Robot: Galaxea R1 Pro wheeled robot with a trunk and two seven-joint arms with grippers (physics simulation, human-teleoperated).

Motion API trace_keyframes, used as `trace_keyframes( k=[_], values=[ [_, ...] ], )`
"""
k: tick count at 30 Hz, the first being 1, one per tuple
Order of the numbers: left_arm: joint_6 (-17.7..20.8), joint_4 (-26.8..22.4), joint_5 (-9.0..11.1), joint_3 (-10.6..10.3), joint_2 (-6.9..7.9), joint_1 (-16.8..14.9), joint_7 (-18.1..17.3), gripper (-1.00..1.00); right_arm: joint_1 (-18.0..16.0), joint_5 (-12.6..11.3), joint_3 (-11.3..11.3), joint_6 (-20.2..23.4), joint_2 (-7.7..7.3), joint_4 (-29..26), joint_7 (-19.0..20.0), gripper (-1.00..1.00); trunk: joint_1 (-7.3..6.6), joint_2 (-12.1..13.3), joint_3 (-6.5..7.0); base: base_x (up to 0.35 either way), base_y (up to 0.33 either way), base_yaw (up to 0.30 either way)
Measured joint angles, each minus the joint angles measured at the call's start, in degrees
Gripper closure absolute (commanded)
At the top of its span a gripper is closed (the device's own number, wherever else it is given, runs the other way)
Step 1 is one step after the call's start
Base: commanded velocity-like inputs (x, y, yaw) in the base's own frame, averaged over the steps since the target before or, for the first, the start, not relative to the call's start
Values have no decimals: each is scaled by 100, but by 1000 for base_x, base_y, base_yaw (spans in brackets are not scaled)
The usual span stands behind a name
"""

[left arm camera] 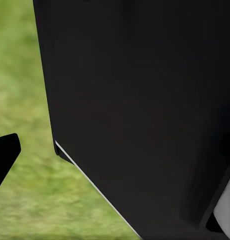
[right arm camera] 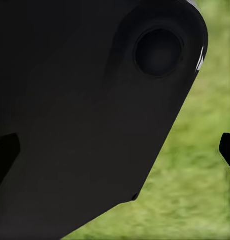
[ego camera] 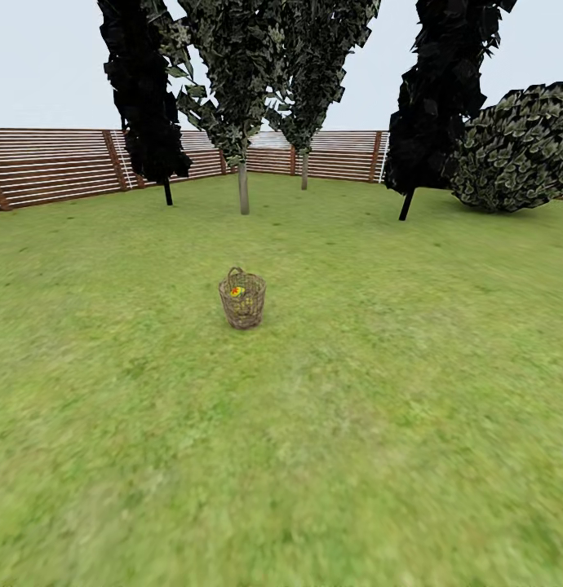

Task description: Take the three Easter eggs out of the wicker basket on the lawn in the garden, then place them on the lawn next to a single tree (choose any tree) so that all three eggs are next to the same tree and none are left in the basket.

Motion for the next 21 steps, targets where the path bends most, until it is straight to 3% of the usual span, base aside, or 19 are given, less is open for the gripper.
trace_keyframes(
  k=[21],
  values=[
    [0,1,0,0,0,0,0,-100,0,53,31,5,3,9,-6,-100,0,0,0,0,0,0]
  ],
)
